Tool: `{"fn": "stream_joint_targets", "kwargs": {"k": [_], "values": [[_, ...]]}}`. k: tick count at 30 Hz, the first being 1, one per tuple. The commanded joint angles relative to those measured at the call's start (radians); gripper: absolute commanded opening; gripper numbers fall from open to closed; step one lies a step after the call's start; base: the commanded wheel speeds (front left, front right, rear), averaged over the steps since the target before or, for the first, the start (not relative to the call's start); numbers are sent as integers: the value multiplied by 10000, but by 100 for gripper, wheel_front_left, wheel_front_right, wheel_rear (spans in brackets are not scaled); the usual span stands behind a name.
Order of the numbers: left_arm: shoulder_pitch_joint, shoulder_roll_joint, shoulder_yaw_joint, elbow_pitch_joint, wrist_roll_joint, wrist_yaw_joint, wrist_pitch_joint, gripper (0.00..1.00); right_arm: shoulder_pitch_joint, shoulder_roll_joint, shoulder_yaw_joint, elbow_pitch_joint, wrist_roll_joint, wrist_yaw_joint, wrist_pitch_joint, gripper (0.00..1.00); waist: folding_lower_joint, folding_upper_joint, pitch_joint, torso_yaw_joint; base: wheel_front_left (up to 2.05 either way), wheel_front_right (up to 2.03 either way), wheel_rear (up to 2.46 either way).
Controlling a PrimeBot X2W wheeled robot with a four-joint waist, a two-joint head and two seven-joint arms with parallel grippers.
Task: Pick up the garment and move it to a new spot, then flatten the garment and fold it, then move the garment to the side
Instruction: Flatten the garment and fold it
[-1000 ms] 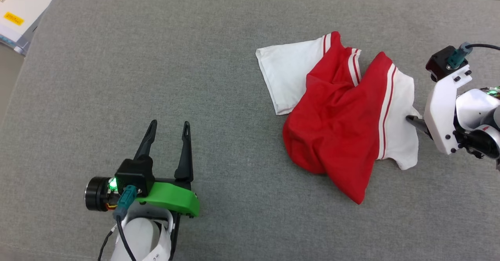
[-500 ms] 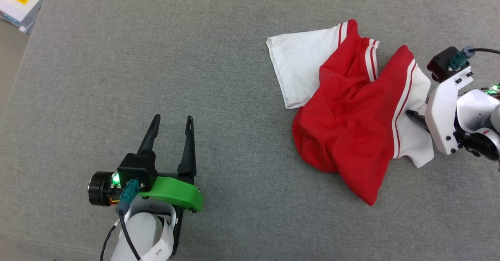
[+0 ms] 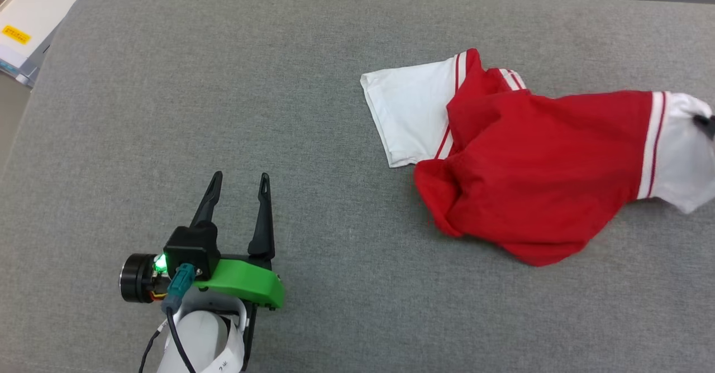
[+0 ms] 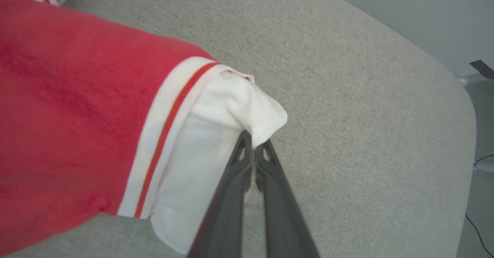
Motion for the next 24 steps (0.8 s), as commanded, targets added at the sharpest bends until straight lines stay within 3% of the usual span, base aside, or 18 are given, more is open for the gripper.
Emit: {"fn": "stream_joint_targets", "kwargs": {"k": [1, 11, 12, 13, 17, 24], "values": [[62, -45, 21, -31, 74, -6, -57, 100, 379, -93, -83, 226, 118, -9, 123, 0, -1, 51, 42, -24, 0, 0, 0], [-46, -45, 57, 79, 79, -35, -57, 100, 1816, 505, -578, 2022, 573, -9, 643, 0, -1, 51, 208, 47, 0, 0, 0], [11, -45, 186, 169, 137, -46, -57, 100, 1860, 825, -967, 2407, 490, -9, -84, 56, -1, 51, 23, -34, 0, 0, 0], [28, -45, 244, 193, 173, -54, -57, 100, 1808, 907, -1128, 2495, 360, -9, -511, 100, -1, 51, -79, -80, 0, 0, 0], [88, -26, 414, 206, 298, -124, -57, 100, 1705, 1237, -1949, 2759, 195, -9, -2078, 100, -1, 51, -445, -255, 0, 0, 0], [-162, 294, 768, 119, 422, -318, -57, 100, 1543, 1860, -3099, 2664, -1091, -9, -4516, 100, -1, 51, -766, -658, 0, 0, 0]]}}
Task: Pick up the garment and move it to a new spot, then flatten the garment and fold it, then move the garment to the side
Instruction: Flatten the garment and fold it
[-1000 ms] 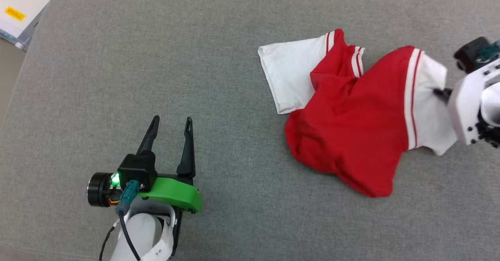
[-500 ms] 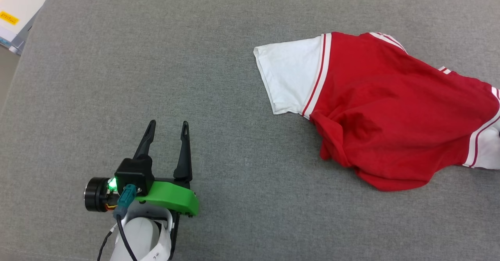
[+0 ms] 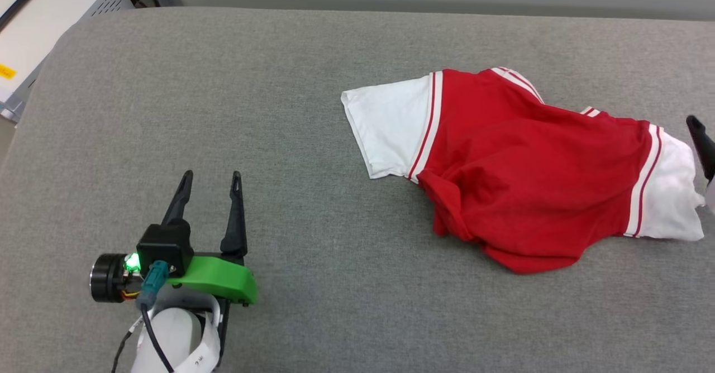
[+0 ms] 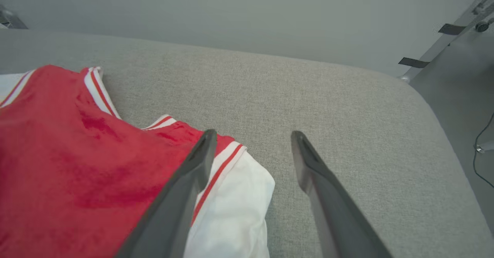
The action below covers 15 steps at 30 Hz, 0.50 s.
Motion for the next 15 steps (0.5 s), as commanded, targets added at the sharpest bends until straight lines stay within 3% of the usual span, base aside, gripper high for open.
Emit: {"fn": "stream_joint_targets", "kwargs": {"k": [1, 5, 8, 15], "values": [[-238, 187, 85, -67, 84, -107, -59, 100, -70, 214, -312, -58, -409, -6, -542, 100, 0, 51, -170, -267, 0, 0, 0], [-844, 531, 233, -42, 74, -307, -59, 100, -25, 957, -1530, -272, -1485, -6, -1796, 100, 0, 51, -192, -520, 0, 0, 0], [-1439, 814, 199, 117, 51, -488, -59, 100, 251, 1576, -2608, -747, -2346, -6, -2122, 100, 0, 51, -178, -686, 0, 0, 0], [-3561, 1642, -245, 1068, -276, -793, -5, 100, 1782, 3476, -5063, -3360, -4545, -6, -2236, 100, 0, 51, 50, -1168, 0, 0, 0]]}}
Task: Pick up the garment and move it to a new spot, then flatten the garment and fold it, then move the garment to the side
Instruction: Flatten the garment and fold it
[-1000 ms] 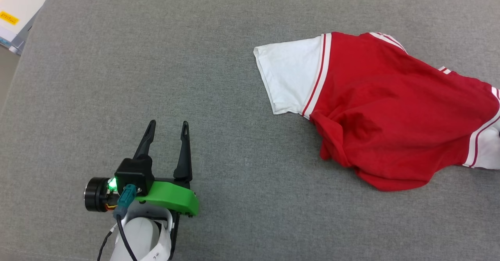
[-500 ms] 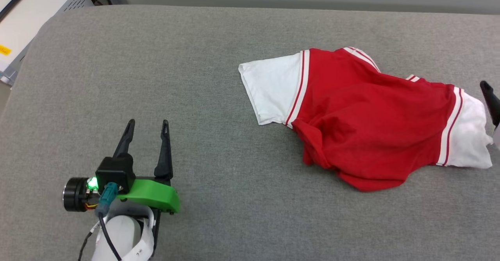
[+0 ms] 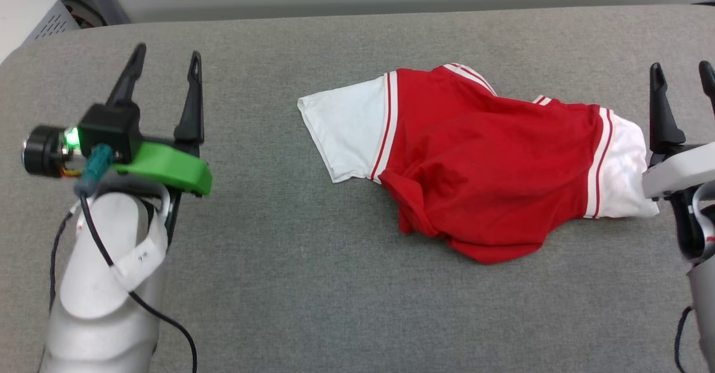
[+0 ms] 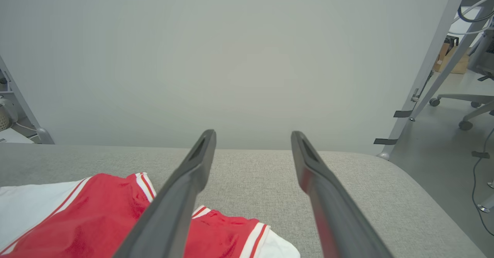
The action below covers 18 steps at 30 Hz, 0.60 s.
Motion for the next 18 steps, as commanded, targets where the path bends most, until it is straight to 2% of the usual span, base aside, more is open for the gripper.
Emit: {"fn": "stream_joint_targets", "kwargs": {"k": [1, 5, 10, 18], "values": [[-637, 193, -162, 167, -152, -65, 88, 100, 463, 404, -246, -615, -380, -6, -79, 100, 0, 51, 197, -225, 0, 0, 0], [-2102, 526, -985, 592, -834, -104, 593, 100, 1540, 1261, -568, -1925, -1132, -6, -54, 100, 0, 51, 449, -434, 0, 0, 0], [-3901, 1135, -2456, 1003, -1936, -110, 1699, 100, 2271, 1804, -642, -2609, -1406, -6, 193, 100, 0, 51, 842, -672, 0, 0, 0], [-6274, 1963, -4970, 1718, -4363, -111, 5062, 100, 2561, 2165, -356, -3108, -1648, -6, 281, 100, 0, 51, 1503, -1106, 0, 0, 0]]}}
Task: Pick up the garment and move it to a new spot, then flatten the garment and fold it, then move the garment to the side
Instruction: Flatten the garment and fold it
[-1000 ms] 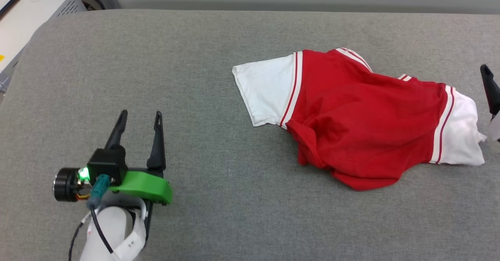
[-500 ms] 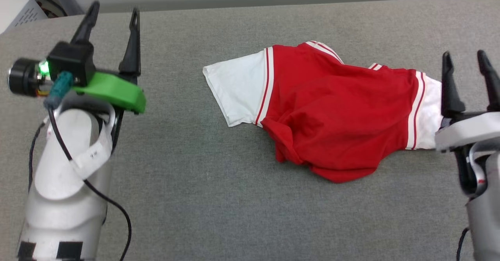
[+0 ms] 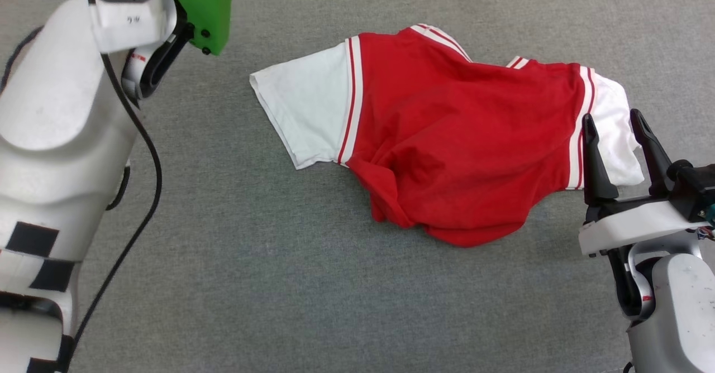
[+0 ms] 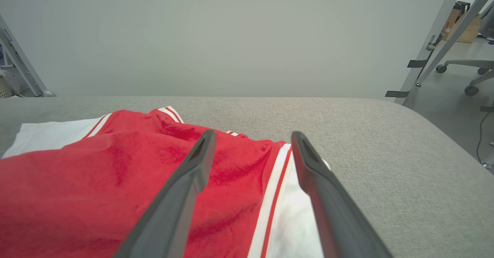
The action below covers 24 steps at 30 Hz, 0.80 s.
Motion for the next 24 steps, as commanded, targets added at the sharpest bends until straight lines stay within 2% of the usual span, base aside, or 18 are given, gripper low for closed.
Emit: {"fn": "stream_joint_targets", "kwargs": {"k": [1, 7, 11, 17, 24], "values": [[-420, 207, -305, 91, -473, -25, 545, 100, 145, 87, 55, -81, -62, -7, 60, 100, 0, 51, 383, -320, 0, 0, 0], [-1393, 844, -1942, 208, -2453, -26, 3338, 100, 17, 150, 256, -125, -48, -7, 77, 100, 0, 51, 912, -635, 0, 0, 0], [-1674, 1214, -2943, 199, -3431, -26, 4765, 100, -71, 183, 316, -93, -7, -7, 69, 100, 0, 51, 1200, -764, 0, 0, 0], [-1721, 1500, -4060, 666, -4199, -26, 5897, 100, -284, 247, 511, 27, 21, -7, 31, 100, 0, 51, 1503, -938, 0, 0, 0], [-1403, 1702, -5423, 1255, -4291, -26, 6145, 100, -490, 309, 792, 236, 29, -7, -46, 100, 0, 51, 1704, -1107, 0, 0, 0]]}}
